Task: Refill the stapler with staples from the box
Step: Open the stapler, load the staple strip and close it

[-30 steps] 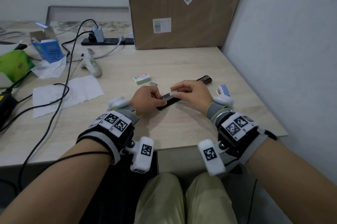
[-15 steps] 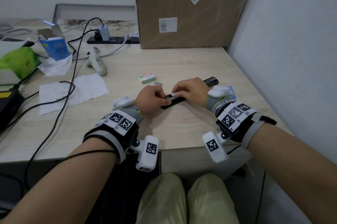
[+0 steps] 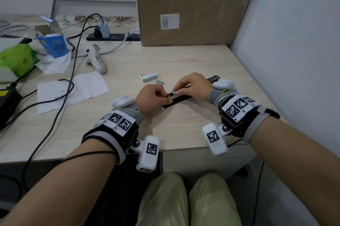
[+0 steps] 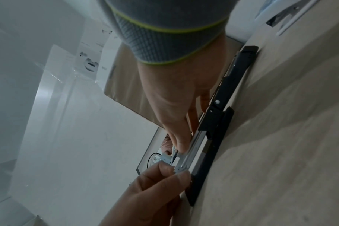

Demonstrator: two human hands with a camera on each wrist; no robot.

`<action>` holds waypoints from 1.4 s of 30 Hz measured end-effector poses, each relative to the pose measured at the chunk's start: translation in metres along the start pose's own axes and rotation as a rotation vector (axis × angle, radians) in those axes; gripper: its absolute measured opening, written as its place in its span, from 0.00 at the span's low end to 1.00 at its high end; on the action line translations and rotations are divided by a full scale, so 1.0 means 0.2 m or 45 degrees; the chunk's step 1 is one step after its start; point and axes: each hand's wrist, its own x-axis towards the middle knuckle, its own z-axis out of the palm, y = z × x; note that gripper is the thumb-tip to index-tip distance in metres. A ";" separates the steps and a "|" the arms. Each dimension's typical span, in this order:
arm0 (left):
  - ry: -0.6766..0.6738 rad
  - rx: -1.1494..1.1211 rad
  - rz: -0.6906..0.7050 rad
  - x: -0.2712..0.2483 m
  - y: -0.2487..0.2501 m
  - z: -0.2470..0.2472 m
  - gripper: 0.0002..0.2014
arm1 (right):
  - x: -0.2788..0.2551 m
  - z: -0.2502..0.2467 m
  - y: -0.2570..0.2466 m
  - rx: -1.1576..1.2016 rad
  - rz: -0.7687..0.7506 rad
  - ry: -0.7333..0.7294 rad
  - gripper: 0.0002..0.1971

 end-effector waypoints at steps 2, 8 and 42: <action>0.010 -0.007 -0.002 0.00 0.00 0.00 0.10 | 0.01 -0.01 -0.01 0.025 0.015 -0.042 0.07; 0.018 -0.020 -0.004 0.00 0.00 0.00 0.11 | 0.05 -0.04 -0.01 0.040 0.044 -0.153 0.10; 0.092 -0.019 -0.007 0.02 -0.04 -0.04 0.06 | -0.10 -0.37 0.33 -0.874 0.341 -0.163 0.28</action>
